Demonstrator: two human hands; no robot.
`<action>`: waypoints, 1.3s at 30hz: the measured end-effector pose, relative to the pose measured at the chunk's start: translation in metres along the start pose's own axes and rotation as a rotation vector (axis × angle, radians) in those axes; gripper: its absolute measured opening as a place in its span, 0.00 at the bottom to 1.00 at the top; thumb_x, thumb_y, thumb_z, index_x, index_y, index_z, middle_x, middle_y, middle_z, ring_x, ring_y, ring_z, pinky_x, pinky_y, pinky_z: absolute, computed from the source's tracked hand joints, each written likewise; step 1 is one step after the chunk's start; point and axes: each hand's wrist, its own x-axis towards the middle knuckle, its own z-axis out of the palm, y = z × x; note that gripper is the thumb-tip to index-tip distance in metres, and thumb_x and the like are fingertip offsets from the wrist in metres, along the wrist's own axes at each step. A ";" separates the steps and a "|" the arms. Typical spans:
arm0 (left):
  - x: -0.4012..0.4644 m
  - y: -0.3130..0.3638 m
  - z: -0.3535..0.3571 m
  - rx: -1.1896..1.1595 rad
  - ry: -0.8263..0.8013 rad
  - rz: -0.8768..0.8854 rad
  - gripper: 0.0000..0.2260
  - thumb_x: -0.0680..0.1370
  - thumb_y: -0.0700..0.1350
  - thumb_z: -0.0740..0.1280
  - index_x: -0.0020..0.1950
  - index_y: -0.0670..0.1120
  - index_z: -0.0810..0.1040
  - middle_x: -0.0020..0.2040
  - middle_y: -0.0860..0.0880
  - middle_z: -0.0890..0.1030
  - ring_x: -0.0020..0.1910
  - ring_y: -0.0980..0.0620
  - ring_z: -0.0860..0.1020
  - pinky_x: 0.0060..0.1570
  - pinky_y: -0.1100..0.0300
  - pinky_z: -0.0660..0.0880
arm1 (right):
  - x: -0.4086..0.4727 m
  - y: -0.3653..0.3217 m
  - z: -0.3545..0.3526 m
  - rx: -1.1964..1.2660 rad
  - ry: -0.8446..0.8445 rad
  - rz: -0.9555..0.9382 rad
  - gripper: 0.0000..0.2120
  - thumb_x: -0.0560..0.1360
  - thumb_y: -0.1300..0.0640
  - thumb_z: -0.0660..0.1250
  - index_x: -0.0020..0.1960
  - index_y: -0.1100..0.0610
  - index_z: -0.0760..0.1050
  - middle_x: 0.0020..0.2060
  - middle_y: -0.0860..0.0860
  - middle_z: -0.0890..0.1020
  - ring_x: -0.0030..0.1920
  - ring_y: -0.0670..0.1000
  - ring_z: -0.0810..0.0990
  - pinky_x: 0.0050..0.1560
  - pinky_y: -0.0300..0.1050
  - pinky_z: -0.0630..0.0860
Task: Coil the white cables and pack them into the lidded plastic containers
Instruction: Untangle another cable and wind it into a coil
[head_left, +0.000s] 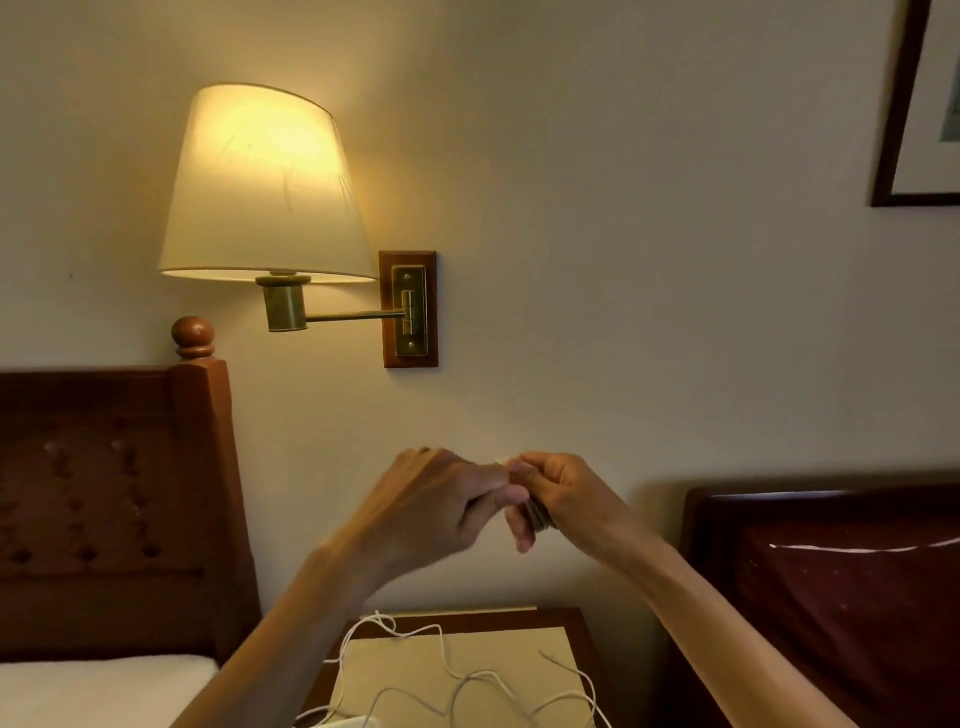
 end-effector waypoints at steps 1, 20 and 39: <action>0.001 -0.005 -0.001 0.040 0.038 -0.006 0.18 0.82 0.59 0.56 0.39 0.52 0.76 0.28 0.60 0.68 0.23 0.60 0.68 0.28 0.73 0.61 | 0.000 -0.002 0.000 -0.034 -0.018 0.003 0.17 0.84 0.52 0.54 0.45 0.60 0.75 0.27 0.49 0.78 0.29 0.48 0.76 0.36 0.40 0.74; -0.068 -0.056 0.060 -0.056 0.020 -0.763 0.09 0.82 0.46 0.60 0.48 0.52 0.79 0.41 0.49 0.82 0.39 0.51 0.80 0.40 0.53 0.77 | 0.001 -0.023 -0.036 0.851 -0.056 0.175 0.15 0.83 0.54 0.54 0.41 0.57 0.70 0.27 0.48 0.66 0.25 0.45 0.65 0.29 0.38 0.66; -0.012 -0.014 -0.019 0.163 0.010 -0.099 0.07 0.77 0.50 0.65 0.51 0.54 0.82 0.51 0.56 0.76 0.48 0.61 0.66 0.45 0.62 0.71 | 0.011 -0.022 0.002 -0.122 0.025 0.116 0.19 0.84 0.54 0.55 0.38 0.56 0.76 0.25 0.46 0.72 0.26 0.43 0.69 0.29 0.35 0.67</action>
